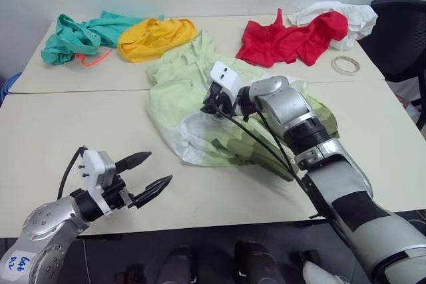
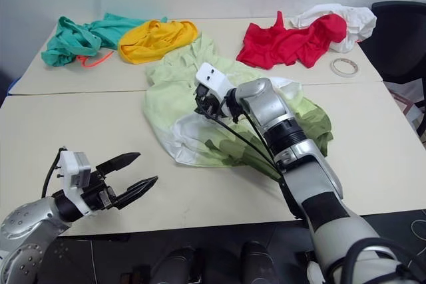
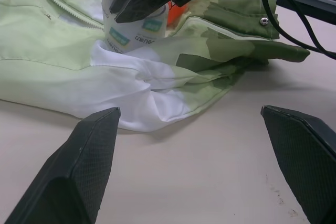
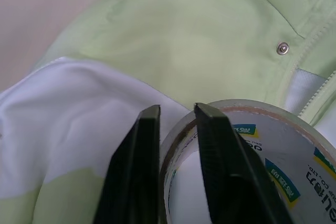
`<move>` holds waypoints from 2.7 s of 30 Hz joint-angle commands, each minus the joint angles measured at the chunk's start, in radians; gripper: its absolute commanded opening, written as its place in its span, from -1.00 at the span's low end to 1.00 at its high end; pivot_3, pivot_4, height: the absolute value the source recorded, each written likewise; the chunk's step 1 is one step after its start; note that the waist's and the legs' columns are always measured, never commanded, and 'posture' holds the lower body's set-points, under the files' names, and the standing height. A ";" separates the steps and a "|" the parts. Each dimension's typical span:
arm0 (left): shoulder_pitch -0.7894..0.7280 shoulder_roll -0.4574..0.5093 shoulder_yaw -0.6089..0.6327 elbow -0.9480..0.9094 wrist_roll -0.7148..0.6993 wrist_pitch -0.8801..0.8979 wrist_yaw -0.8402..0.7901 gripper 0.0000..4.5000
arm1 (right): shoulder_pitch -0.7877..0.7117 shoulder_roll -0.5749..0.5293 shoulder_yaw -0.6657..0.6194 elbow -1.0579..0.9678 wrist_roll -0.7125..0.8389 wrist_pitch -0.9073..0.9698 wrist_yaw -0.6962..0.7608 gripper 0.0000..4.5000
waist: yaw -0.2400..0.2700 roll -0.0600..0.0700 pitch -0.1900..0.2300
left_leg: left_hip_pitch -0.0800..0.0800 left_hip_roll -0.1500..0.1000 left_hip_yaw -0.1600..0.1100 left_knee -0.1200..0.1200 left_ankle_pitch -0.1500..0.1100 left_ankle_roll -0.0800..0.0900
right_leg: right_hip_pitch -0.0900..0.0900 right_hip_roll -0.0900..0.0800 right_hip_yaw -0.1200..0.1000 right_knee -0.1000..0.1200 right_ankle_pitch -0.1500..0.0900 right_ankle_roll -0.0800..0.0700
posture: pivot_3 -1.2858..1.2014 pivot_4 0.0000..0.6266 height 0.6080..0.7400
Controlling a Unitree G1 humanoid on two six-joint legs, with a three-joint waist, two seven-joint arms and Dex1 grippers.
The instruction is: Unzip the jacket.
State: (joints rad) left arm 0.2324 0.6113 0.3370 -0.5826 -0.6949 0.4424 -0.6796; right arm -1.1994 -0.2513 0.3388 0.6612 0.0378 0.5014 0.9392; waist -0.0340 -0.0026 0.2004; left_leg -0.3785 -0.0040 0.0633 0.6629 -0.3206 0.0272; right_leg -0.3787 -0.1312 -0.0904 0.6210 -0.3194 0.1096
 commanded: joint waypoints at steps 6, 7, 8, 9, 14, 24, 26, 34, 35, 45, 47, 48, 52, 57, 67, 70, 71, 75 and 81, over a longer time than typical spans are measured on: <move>-0.011 0.005 0.011 -0.006 0.022 -0.036 -0.011 1.00 | 0.002 -0.031 -0.088 -0.047 0.029 -0.002 0.016 -0.99 | 0.000 0.000 0.000 | 0.000 0.000 0.000 0.000 0.000 0.000 | 0.000 0.000 0.000 0.000 0.000 0.000 | 0.03 -0.52 1.00; -0.011 0.004 0.010 -0.005 0.024 -0.038 -0.012 1.00 | 0.008 -0.041 -0.094 -0.072 0.034 0.020 0.026 -0.82 | 0.000 0.000 0.000 | 0.000 0.000 0.000 0.000 0.000 0.000 | -0.001 0.000 0.000 0.000 0.000 0.000 | 0.03 -0.52 1.00; -0.010 0.003 0.011 -0.005 0.026 -0.039 -0.013 1.00 | 0.017 -0.048 -0.102 -0.097 0.039 0.039 0.027 -0.70 | 0.000 0.000 0.000 | 0.000 0.000 0.000 0.000 0.000 0.000 | -0.001 0.000 0.000 0.000 0.000 0.000 | 0.03 -0.52 1.00; -0.009 0.003 0.012 -0.006 0.028 -0.041 -0.013 1.00 | 0.026 -0.055 -0.106 -0.124 0.041 0.056 0.030 -0.56 | 0.000 0.000 0.000 | -0.001 0.000 0.000 0.000 0.000 0.000 | -0.002 0.000 0.000 0.000 0.000 0.000 | 0.03 -0.52 1.00; -0.004 -0.002 0.014 -0.004 0.035 -0.048 -0.019 1.00 | 0.078 -0.069 -0.106 -0.243 0.041 0.152 0.003 0.19 | -0.001 0.000 0.000 | -0.011 0.000 0.000 0.001 0.001 0.000 | -0.012 0.000 0.000 0.002 0.000 0.000 | 0.03 -0.52 1.00; -0.020 -0.004 -0.005 0.006 0.049 -0.062 -0.024 1.00 | 0.125 -0.014 -0.062 -0.164 -0.021 0.105 -0.087 0.33 | 0.000 0.000 0.000 | -0.012 0.000 0.003 0.002 0.005 -0.001 | -0.014 0.000 -0.008 0.005 0.000 0.000 | 0.03 -0.52 1.00; -0.017 -0.005 -0.005 0.003 0.050 -0.064 -0.024 1.00 | 0.127 -0.014 -0.068 -0.162 -0.020 0.090 -0.083 0.08 | 0.003 0.000 0.000 | -0.012 0.000 0.003 0.002 0.006 -0.001 | -0.014 0.000 -0.008 0.006 0.000 0.000 | 0.03 -0.52 1.00; -0.034 -0.010 -0.016 0.009 0.057 -0.065 -0.024 1.00 | 0.155 -0.064 -0.205 -0.234 0.131 0.001 0.067 -0.86 | 0.005 -0.001 0.000 | -0.012 0.000 0.001 0.001 0.006 -0.001 | -0.013 0.000 -0.010 0.005 0.000 0.000 | 0.03 -0.52 1.00; -0.041 -0.011 -0.017 0.013 0.057 -0.065 -0.024 1.00 | 0.171 -0.082 -0.251 -0.272 0.192 -0.015 0.122 -0.86 | 0.007 -0.001 0.000 | -0.012 0.000 0.001 0.001 0.006 -0.001 | -0.013 0.000 -0.010 0.005 0.000 0.000 | 0.03 -0.52 1.00; -0.017 -0.034 0.004 0.026 0.045 -0.073 -0.025 1.00 | 0.389 -0.491 -0.603 -0.454 0.338 0.064 0.092 -0.86 | 0.035 -0.001 -0.001 | -0.013 -0.001 -0.001 0.002 0.005 0.001 | -0.011 -0.002 -0.012 0.001 0.000 0.000 | 0.03 -0.52 1.00; -0.032 -0.035 -0.010 0.046 0.057 -0.082 -0.031 1.00 | 0.449 -0.600 -0.608 -0.337 0.246 -0.029 0.046 -0.86 | 0.034 -0.001 0.000 | -0.013 -0.001 0.001 0.001 0.005 0.001 | -0.011 -0.001 -0.012 0.001 0.000 0.000 | 0.03 -0.52 1.00; -0.044 -0.036 -0.016 0.055 0.061 -0.085 -0.032 1.00 | 0.465 -0.634 -0.604 -0.286 0.215 -0.067 0.029 -0.86 | 0.034 -0.001 0.000 | -0.013 -0.001 0.002 0.002 0.005 0.001 | -0.011 -0.001 -0.012 0.001 0.000 0.001 | 0.03 -0.52 1.00; -0.102 -0.037 -0.043 0.101 0.083 -0.109 -0.050 1.00 | 0.453 -0.691 -0.568 0.019 0.095 -0.278 -0.079 -0.86 | 0.025 -0.001 0.000 | -0.010 -0.001 0.006 0.003 0.008 0.002 | -0.011 -0.001 -0.010 0.002 0.001 0.000 | 0.03 -0.52 1.00; -0.161 -0.002 -0.066 0.151 0.104 -0.113 -0.092 1.00 | 0.378 -0.701 -0.532 0.320 0.022 -0.389 -0.149 -0.86 | 0.010 0.000 0.000 | -0.009 0.000 0.006 0.002 0.010 0.000 | -0.012 0.000 -0.009 0.003 0.002 0.000 | 0.03 -0.52 1.00; -0.192 0.090 -0.009 0.254 0.135 -0.127 -0.133 1.00 | 0.454 -0.715 -0.646 0.359 0.142 -0.559 -0.051 0.64 | 0.013 0.000 0.000 | -0.011 0.000 0.003 0.002 0.010 0.000 | -0.011 0.000 -0.012 0.004 0.002 0.000 | 0.03 -0.52 1.00; -0.201 0.114 -0.001 0.322 0.198 -0.174 -0.136 1.00 | 0.590 -0.677 -0.762 0.111 0.288 -0.552 0.020 0.97 | 0.022 0.001 0.001 | -0.010 0.000 0.002 0.002 0.010 0.000 | -0.010 0.000 -0.012 0.002 0.002 0.000 | 0.03 -0.52 1.00; -0.217 0.112 0.004 0.354 0.211 -0.220 -0.151 1.00 | 0.648 -0.650 -0.802 -0.021 0.349 -0.493 0.006 0.97 | 0.027 0.001 0.001 | -0.010 0.000 0.002 0.002 0.010 0.000 | -0.010 0.000 -0.012 0.002 0.002 0.000 | 0.03 -0.52 1.00; -0.310 0.136 -0.019 0.548 0.338 -0.366 -0.135 1.00 | 0.896 -0.535 -0.800 -0.593 0.512 -0.371 0.001 0.97 | 0.035 0.000 0.000 | -0.009 0.002 0.001 0.002 0.010 -0.002 | -0.009 0.000 -0.013 0.001 0.002 0.000 | 0.03 -0.52 1.00; -0.588 0.125 -0.175 0.895 0.538 -0.640 -0.156 1.00 | 1.140 -0.487 -0.571 -1.037 0.485 -0.387 0.077 0.97 | 0.059 -0.002 -0.001 | -0.010 0.000 0.001 0.001 0.010 -0.002 | -0.011 0.000 -0.013 0.006 0.003 0.000 | 0.03 -0.52 1.00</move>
State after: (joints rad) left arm -0.3231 0.7322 0.1870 0.2691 -0.1993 -0.1144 -0.8232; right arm -0.0740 -0.7398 -0.2588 -0.3117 0.5328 0.1314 0.9995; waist 0.0255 -0.0042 0.1996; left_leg -0.3883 -0.0050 0.0645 0.6648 -0.3103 0.0261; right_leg -0.3891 -0.1301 -0.1039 0.6266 -0.3165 0.1103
